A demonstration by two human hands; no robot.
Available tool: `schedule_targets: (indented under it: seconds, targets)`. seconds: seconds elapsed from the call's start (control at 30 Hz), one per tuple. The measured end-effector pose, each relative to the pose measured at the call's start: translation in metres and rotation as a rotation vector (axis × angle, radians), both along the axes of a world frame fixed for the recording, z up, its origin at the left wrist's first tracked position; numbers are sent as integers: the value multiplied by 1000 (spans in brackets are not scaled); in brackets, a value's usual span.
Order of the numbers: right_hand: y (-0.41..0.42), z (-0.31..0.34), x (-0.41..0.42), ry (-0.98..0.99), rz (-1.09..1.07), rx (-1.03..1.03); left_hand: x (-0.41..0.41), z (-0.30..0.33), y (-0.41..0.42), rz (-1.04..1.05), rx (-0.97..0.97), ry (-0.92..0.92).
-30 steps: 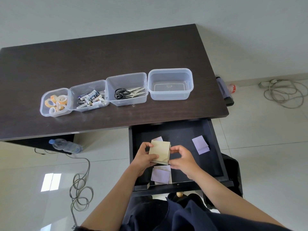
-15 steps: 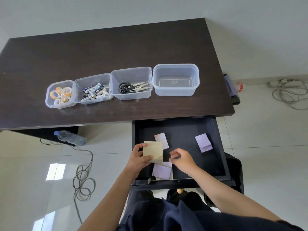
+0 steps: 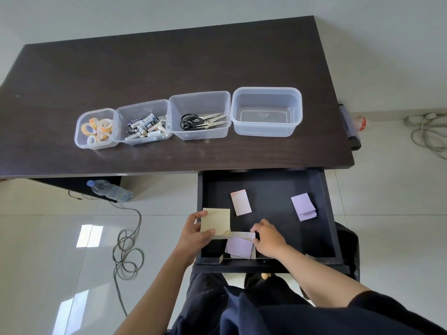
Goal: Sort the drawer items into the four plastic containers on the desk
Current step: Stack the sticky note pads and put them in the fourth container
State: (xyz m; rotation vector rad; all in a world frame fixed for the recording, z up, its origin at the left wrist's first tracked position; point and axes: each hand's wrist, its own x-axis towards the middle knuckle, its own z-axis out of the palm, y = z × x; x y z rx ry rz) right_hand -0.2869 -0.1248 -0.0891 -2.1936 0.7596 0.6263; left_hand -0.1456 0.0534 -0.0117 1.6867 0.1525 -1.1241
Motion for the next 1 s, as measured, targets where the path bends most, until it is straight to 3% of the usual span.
schedule_targets:
  seconds: [0.4,0.73,0.87,1.0]
  targets:
    - [-7,27,0,-128,-279,290,-2,-3,-9,-49,21,-15]
    - [-23,78,-9,-474,-634,54,-6,-6,-26,-211,47,-82]
    - [-11,96,0,-693,-575,12,-13,-2,-39,-288,16,-75]
    - [-2,95,2,-739,-358,-85,-20,3,-49,-277,-68,-25]
